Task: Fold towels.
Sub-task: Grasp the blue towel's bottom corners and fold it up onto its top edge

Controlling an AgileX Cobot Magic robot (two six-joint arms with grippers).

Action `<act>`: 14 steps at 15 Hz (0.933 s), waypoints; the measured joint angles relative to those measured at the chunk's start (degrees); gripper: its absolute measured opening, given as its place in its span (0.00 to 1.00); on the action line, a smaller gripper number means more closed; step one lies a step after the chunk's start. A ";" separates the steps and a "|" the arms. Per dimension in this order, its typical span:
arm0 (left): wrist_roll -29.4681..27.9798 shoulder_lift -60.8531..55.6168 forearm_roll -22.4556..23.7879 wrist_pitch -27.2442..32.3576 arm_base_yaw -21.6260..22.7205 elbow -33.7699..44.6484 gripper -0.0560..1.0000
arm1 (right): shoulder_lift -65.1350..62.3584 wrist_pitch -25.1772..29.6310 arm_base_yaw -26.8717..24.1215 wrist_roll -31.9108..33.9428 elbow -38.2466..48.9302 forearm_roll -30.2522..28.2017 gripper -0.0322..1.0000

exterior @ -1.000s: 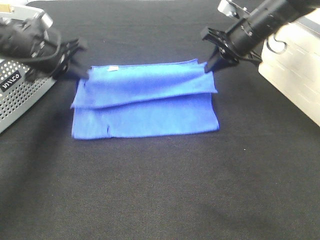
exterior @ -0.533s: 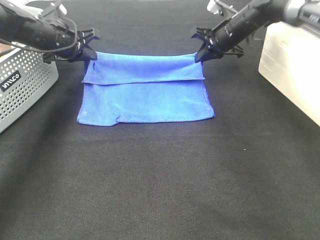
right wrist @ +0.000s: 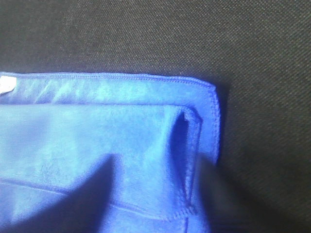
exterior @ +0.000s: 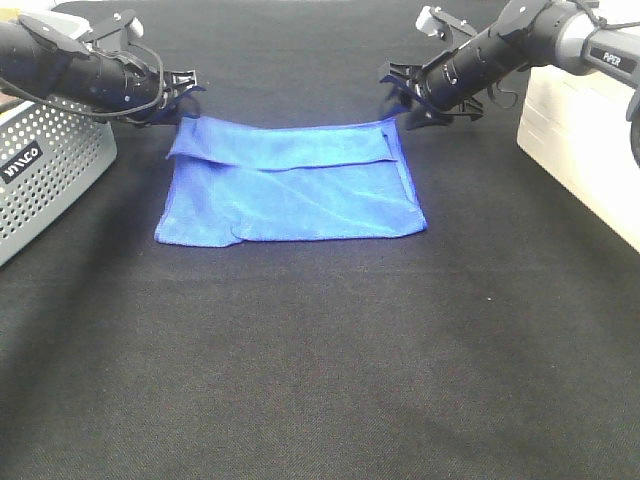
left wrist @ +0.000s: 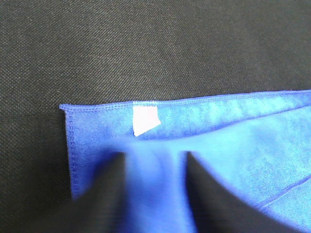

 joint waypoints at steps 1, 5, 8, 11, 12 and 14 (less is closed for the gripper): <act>0.00 0.00 0.00 0.34 0.00 0.00 0.65 | -0.40 2.06 0.00 0.00 0.00 -0.17 0.74; -0.11 -1.83 2.23 7.16 0.06 -0.06 0.81 | -3.61 10.77 0.00 0.00 0.00 -1.09 0.81; -4.98 -2.64 5.10 17.30 0.06 -0.11 0.78 | -4.18 19.54 0.00 1.38 -0.06 -1.03 0.80; -9.22 -5.10 7.45 20.23 -0.34 6.70 0.75 | -4.18 23.95 0.00 2.75 -0.17 -1.09 0.77; -9.22 -7.68 7.85 18.28 -0.92 10.94 0.75 | -4.24 23.95 0.00 3.50 -0.06 -1.49 0.77; -9.80 -15.58 7.85 8.48 -1.66 24.12 0.75 | -7.39 24.01 0.00 3.95 5.56 -2.29 0.76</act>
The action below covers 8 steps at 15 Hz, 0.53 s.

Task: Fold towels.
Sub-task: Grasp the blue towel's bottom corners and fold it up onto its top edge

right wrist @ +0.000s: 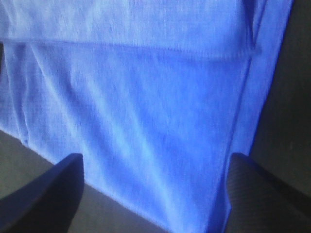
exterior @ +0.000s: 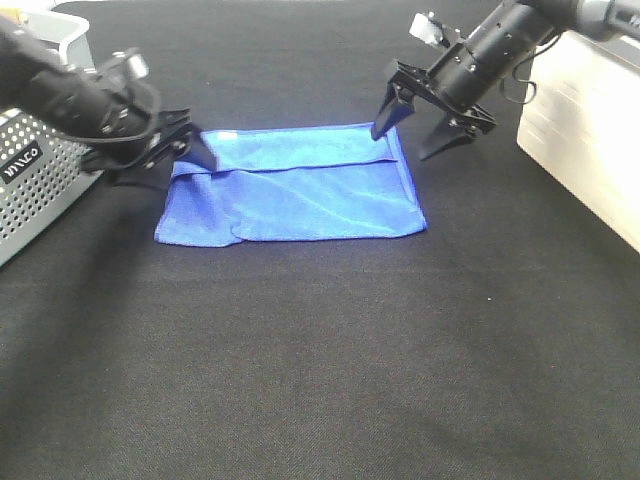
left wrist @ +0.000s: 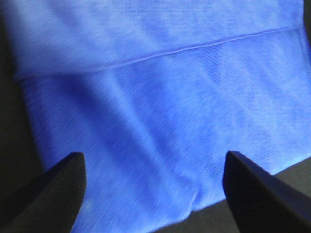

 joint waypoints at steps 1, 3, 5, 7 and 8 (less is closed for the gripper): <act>-0.34 -2.58 0.00 -3.55 0.00 4.41 0.75 | -2.23 0.06 0.00 -0.29 3.55 -0.92 0.76; -0.57 -3.84 0.00 -4.93 0.00 6.99 0.75 | -4.30 0.06 0.00 -0.34 6.65 -1.72 0.76; -0.92 -4.07 0.34 -4.87 0.06 8.48 0.75 | -8.37 -3.21 0.00 -0.97 17.07 -2.01 0.76; -2.58 -4.07 0.34 -5.73 0.06 8.54 0.75 | -8.77 -7.10 0.00 -2.58 22.75 -1.55 0.76; -3.32 -3.61 0.34 -6.88 0.06 8.54 0.75 | -8.77 -8.59 0.00 -3.90 25.04 -1.26 0.76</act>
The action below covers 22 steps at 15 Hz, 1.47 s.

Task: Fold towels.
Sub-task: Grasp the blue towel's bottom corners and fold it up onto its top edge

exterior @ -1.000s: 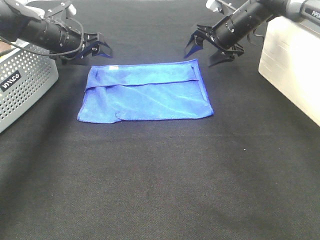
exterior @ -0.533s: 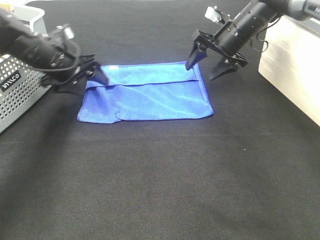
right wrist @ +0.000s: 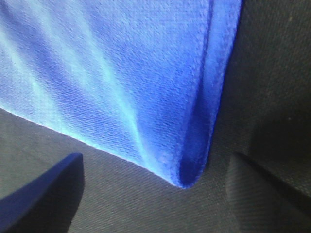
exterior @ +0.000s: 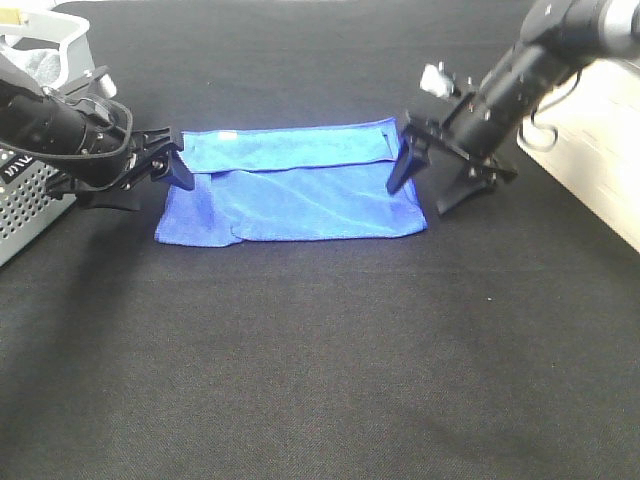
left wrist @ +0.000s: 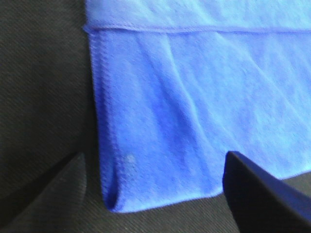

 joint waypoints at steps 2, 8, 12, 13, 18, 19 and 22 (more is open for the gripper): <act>-0.34 2.29 -0.17 -0.29 -0.11 0.00 0.75 | 0.00 -2.01 0.00 -0.86 0.52 0.00 0.76; 0.29 6.19 -2.23 0.80 -0.23 -1.72 0.75 | 2.18 -4.98 0.00 -1.95 0.52 2.06 0.76; -0.06 9.85 -2.41 7.05 -1.20 -8.19 0.51 | 4.47 -5.16 0.40 -3.50 0.52 8.19 0.49; -0.57 10.43 -2.35 8.42 -1.38 -8.59 0.36 | 4.87 -5.27 0.52 -3.27 0.52 8.42 0.34; -2.52 10.54 -1.43 13.81 -1.49 -9.11 0.07 | 3.78 -5.33 0.57 -0.46 2.69 5.61 0.03; -2.64 10.20 -0.17 15.99 -1.49 -9.00 0.07 | 1.72 -5.96 0.57 -0.40 5.84 4.07 0.03; -2.98 4.01 1.72 17.53 -1.49 -2.12 0.07 | -5.61 -10.26 0.57 -0.97 20.23 2.64 0.03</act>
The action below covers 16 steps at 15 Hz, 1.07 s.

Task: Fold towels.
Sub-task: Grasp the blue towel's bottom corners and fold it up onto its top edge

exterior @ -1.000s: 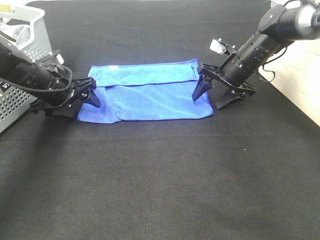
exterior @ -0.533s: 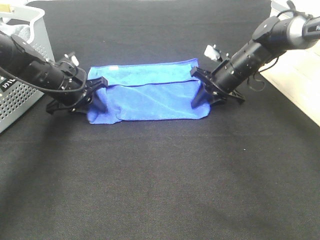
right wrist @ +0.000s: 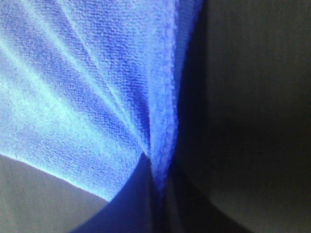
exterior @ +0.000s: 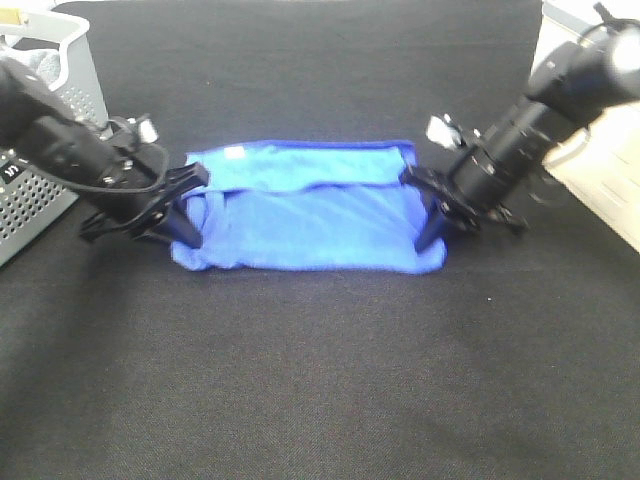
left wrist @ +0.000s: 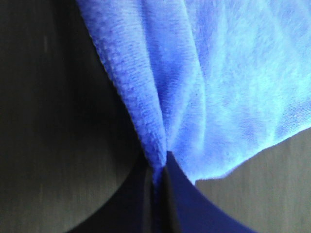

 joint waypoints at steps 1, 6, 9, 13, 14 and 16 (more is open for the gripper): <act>0.00 -2.18 1.03 0.34 0.00 2.69 0.07 | -2.41 -1.49 0.00 -0.34 4.18 0.23 0.03; 0.06 -7.62 6.76 5.79 -0.17 9.63 0.07 | -7.85 -5.39 0.00 -1.43 15.24 1.49 0.03; 0.06 -7.68 5.27 2.52 -0.17 9.57 0.07 | -7.62 -5.04 0.06 -1.78 12.95 0.57 0.03; -4.53 -6.82 4.64 -2.92 -0.17 0.86 0.07 | -4.81 -4.98 0.06 -1.03 -1.15 -0.17 0.03; -5.10 -5.44 4.47 -3.09 -0.17 -2.12 0.07 | -2.86 -4.53 0.06 -0.69 -5.33 -0.29 0.03; -6.82 -1.38 4.70 -3.09 0.17 -8.31 0.06 | 1.15 -3.72 0.06 0.52 -12.89 -0.52 0.03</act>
